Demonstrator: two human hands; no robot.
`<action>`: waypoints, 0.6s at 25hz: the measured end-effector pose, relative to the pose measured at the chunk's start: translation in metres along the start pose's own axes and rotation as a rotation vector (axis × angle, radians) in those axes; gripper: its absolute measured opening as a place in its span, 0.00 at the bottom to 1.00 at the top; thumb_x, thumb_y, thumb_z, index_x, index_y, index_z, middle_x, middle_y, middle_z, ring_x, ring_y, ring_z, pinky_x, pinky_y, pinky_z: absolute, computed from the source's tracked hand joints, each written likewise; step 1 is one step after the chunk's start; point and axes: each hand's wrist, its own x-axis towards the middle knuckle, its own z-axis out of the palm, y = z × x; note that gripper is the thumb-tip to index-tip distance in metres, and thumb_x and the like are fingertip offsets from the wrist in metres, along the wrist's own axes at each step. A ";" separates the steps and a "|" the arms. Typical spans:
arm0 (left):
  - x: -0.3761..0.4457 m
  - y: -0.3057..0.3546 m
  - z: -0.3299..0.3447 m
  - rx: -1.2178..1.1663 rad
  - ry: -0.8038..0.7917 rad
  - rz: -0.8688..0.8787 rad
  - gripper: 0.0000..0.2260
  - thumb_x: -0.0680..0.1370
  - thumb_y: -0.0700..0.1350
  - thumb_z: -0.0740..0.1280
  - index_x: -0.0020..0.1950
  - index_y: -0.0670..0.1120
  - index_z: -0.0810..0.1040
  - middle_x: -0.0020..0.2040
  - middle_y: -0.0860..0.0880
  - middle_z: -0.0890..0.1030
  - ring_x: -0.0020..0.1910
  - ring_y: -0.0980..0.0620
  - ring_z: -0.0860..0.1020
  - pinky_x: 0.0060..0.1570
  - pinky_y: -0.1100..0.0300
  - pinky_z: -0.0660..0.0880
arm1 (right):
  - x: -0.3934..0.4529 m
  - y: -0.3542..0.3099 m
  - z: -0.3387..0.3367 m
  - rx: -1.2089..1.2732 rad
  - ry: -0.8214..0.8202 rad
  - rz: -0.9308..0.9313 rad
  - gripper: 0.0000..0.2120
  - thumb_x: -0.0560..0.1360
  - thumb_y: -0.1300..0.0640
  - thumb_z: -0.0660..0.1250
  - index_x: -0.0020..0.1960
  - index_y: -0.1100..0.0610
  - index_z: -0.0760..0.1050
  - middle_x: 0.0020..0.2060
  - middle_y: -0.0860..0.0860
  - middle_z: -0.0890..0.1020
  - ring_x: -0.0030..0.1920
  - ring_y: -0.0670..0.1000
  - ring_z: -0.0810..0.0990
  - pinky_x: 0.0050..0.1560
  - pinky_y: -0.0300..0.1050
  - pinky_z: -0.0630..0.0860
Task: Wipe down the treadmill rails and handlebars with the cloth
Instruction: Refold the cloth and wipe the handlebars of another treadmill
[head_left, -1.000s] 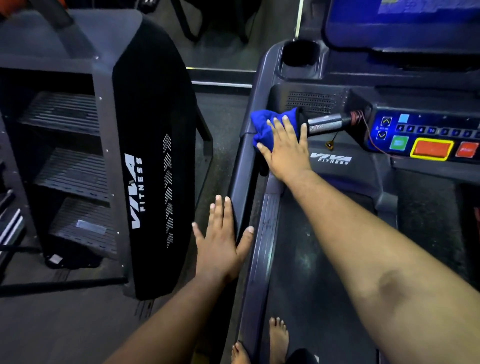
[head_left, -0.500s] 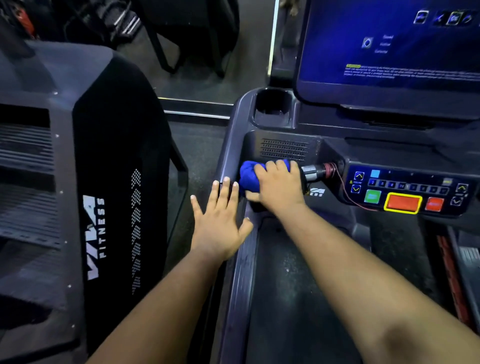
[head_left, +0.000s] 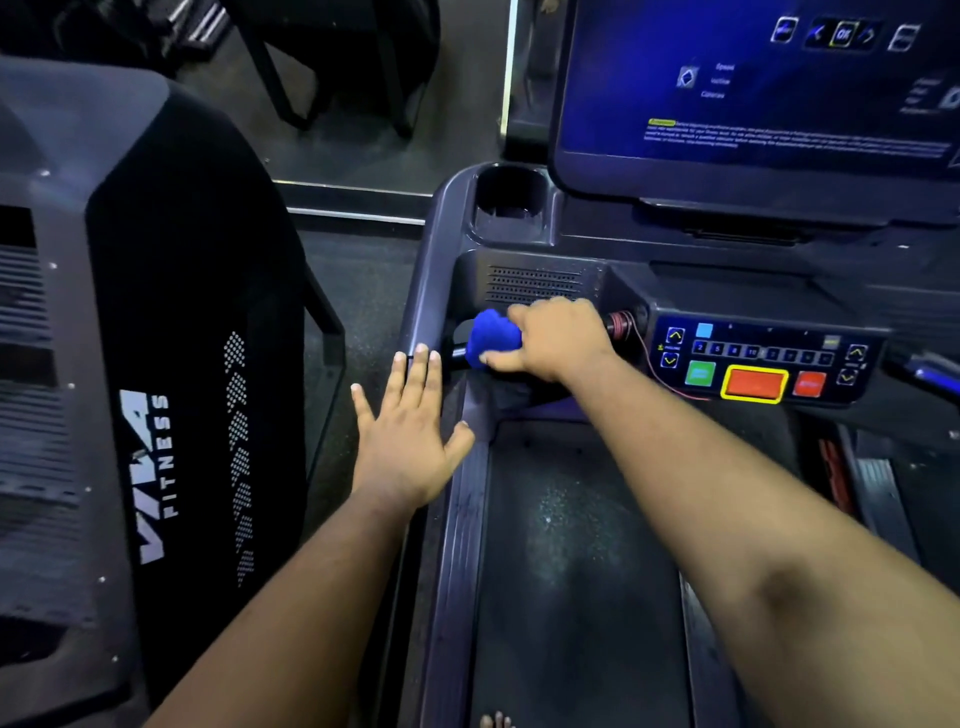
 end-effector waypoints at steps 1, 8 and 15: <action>-0.001 0.001 0.000 -0.004 0.002 0.000 0.39 0.75 0.63 0.52 0.82 0.49 0.44 0.82 0.54 0.42 0.80 0.53 0.40 0.74 0.31 0.44 | -0.003 0.003 -0.001 0.016 -0.011 0.023 0.34 0.66 0.22 0.56 0.51 0.50 0.74 0.46 0.53 0.82 0.50 0.58 0.79 0.46 0.52 0.68; 0.000 -0.001 0.002 0.014 0.010 0.002 0.39 0.75 0.63 0.51 0.82 0.49 0.44 0.82 0.53 0.42 0.81 0.52 0.40 0.74 0.31 0.44 | -0.036 0.011 0.037 -0.042 0.254 0.114 0.38 0.63 0.26 0.66 0.62 0.51 0.74 0.54 0.56 0.80 0.58 0.59 0.76 0.61 0.58 0.68; 0.000 -0.001 0.000 -0.100 0.009 -0.004 0.39 0.75 0.65 0.47 0.81 0.49 0.36 0.82 0.52 0.38 0.80 0.53 0.38 0.75 0.32 0.43 | -0.006 -0.063 0.014 0.347 0.160 0.190 0.27 0.76 0.30 0.52 0.58 0.48 0.76 0.57 0.48 0.82 0.65 0.53 0.75 0.62 0.58 0.62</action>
